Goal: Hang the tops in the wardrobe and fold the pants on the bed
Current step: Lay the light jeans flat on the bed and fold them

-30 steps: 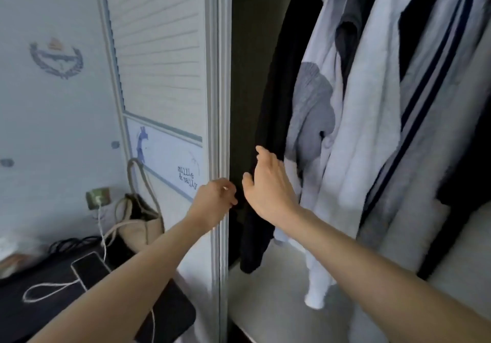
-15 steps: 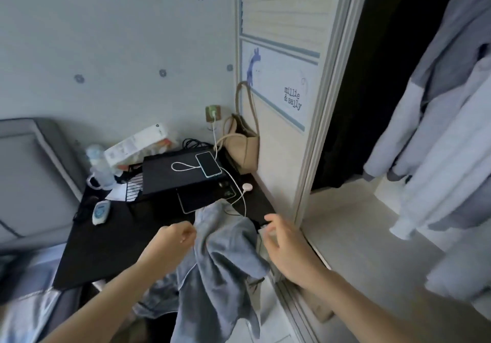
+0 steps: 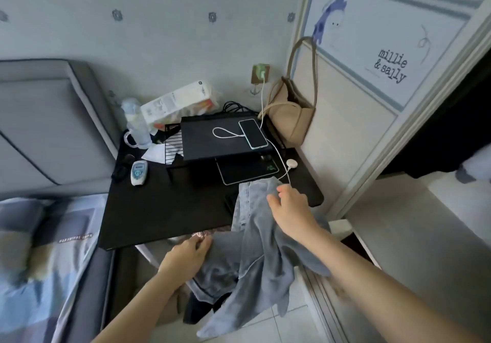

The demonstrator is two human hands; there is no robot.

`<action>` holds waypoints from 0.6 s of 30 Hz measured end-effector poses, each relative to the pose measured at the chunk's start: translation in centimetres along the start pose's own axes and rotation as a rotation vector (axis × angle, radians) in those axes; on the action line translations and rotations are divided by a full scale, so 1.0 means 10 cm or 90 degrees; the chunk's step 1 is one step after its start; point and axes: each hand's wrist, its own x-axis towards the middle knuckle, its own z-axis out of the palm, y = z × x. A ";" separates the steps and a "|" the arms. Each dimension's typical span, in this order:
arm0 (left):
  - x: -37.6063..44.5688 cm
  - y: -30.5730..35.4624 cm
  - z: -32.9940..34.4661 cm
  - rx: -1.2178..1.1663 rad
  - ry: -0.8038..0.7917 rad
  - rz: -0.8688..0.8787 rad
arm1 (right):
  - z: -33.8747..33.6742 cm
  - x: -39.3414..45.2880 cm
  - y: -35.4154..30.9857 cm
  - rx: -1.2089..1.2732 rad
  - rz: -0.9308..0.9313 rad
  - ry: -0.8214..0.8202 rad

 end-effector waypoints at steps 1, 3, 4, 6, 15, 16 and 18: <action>0.06 0.00 -0.01 -0.021 -0.012 -0.015 | 0.07 0.16 -0.10 -0.011 0.059 -0.025; 0.18 0.02 -0.03 -0.052 -0.023 -0.038 | 0.25 0.43 -0.27 -0.047 0.170 -0.091; 0.21 0.03 -0.02 -0.059 -0.038 -0.046 | 0.34 0.52 -0.30 -0.078 0.217 -0.122; 0.25 0.02 0.00 -0.113 -0.069 -0.082 | 0.50 0.63 -0.28 -0.126 0.287 -0.157; 0.46 -0.01 -0.19 -0.250 -0.187 -0.060 | -0.09 0.53 -0.26 0.401 0.348 -0.079; 0.50 0.01 -0.22 -0.269 -0.190 -0.057 | -0.20 0.43 -0.32 0.423 0.309 -0.095; 0.59 0.17 -0.28 -0.415 -0.159 -0.037 | -0.42 0.15 -0.42 0.458 0.236 -0.114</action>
